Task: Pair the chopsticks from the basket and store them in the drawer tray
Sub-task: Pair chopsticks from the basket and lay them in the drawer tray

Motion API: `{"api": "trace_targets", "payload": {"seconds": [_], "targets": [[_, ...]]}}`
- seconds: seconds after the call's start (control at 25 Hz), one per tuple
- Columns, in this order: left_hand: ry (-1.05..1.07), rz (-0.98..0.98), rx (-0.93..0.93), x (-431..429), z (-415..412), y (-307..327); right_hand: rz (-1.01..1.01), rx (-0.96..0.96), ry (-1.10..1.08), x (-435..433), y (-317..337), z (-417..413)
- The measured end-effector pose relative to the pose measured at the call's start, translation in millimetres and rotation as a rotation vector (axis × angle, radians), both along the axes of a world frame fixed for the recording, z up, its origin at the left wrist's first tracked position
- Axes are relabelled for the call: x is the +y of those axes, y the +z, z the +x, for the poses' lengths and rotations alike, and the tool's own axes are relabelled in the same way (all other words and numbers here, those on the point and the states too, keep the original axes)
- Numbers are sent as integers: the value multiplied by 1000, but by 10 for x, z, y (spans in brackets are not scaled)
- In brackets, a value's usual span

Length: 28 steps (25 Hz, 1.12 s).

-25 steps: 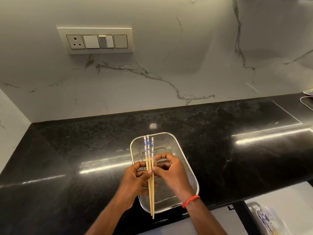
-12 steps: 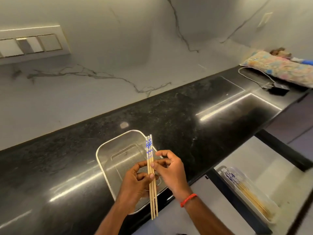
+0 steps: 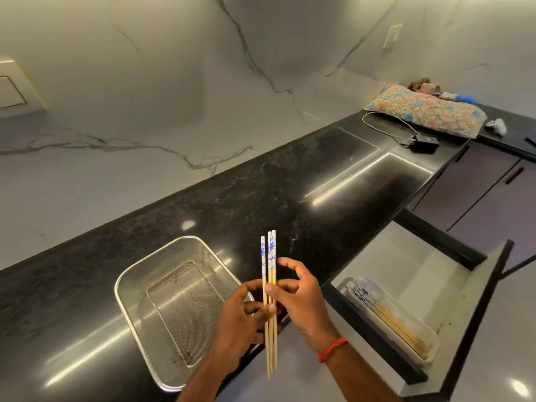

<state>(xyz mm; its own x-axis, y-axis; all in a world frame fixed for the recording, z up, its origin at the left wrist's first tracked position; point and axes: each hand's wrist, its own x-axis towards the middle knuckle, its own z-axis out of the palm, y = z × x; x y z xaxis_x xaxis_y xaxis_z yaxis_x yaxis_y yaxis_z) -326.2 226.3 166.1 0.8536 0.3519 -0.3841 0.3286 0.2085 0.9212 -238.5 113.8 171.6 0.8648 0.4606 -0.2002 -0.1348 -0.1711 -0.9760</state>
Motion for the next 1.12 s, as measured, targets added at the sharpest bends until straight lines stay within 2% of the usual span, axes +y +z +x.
{"api": "trace_targets", "payload": {"seconds": [0.36,0.6,0.92,1.12], "targets": [[-106,42,8,-872,491,104,-60,-82,60,-949,31,489],[-168,-13,31,-1497,812,134,3,-59,-87,-1580,-65,636],[-220,-14,34,-2083,1213,-56,-20,-41,-66,-2221,-241,968],[-266,78,31,-2402,1388,-206,10,-22,-235,-2521,-280,1164]]}}
